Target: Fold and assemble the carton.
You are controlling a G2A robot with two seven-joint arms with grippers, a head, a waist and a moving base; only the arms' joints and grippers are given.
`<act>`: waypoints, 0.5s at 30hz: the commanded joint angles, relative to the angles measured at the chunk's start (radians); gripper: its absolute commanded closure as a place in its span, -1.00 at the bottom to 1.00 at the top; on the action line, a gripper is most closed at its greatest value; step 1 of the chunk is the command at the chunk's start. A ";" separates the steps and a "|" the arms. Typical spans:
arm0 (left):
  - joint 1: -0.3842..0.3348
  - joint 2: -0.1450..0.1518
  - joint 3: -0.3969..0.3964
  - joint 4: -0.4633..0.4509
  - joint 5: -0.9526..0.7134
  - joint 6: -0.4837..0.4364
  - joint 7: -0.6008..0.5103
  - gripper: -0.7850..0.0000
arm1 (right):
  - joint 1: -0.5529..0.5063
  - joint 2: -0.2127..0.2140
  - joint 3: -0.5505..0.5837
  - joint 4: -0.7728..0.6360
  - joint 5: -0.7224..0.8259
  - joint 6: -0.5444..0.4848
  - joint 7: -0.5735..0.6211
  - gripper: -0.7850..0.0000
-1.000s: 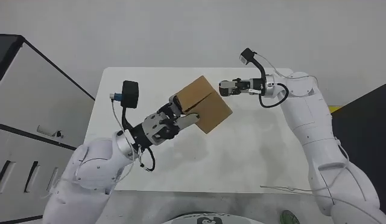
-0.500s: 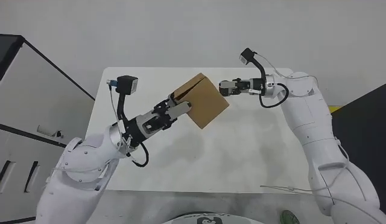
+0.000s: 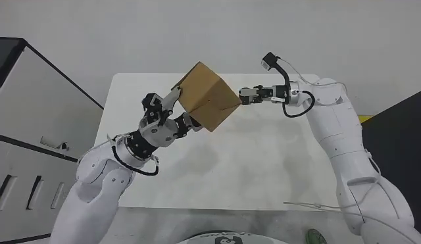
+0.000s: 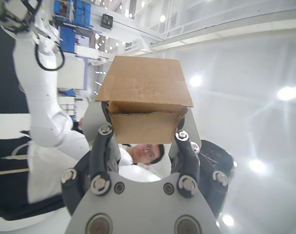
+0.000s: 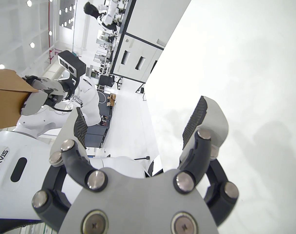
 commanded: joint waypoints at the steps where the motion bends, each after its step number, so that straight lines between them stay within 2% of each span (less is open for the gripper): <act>1: -0.011 0.001 -0.009 -0.002 0.009 0.013 0.005 1.00 | 0.000 0.000 0.000 0.000 0.000 0.000 0.000 -1.00; 4: -0.012 -0.001 -0.011 -0.011 0.030 -0.015 -0.009 1.00 | 0.000 0.000 0.000 0.000 0.000 0.000 0.000 -1.00; 5: -0.019 0.001 -0.021 -0.018 0.088 -0.032 -0.019 1.00 | 0.000 0.000 0.000 0.000 0.000 0.000 0.000 -1.00; 12: -0.018 0.001 -0.020 -0.017 0.082 -0.032 -0.014 1.00 | 0.000 0.000 0.000 0.000 0.000 0.000 0.000 -1.00; 15: -0.002 -0.009 -0.008 -0.017 -0.116 0.001 0.063 1.00 | 0.000 0.000 0.000 0.000 0.000 0.000 0.000 -1.00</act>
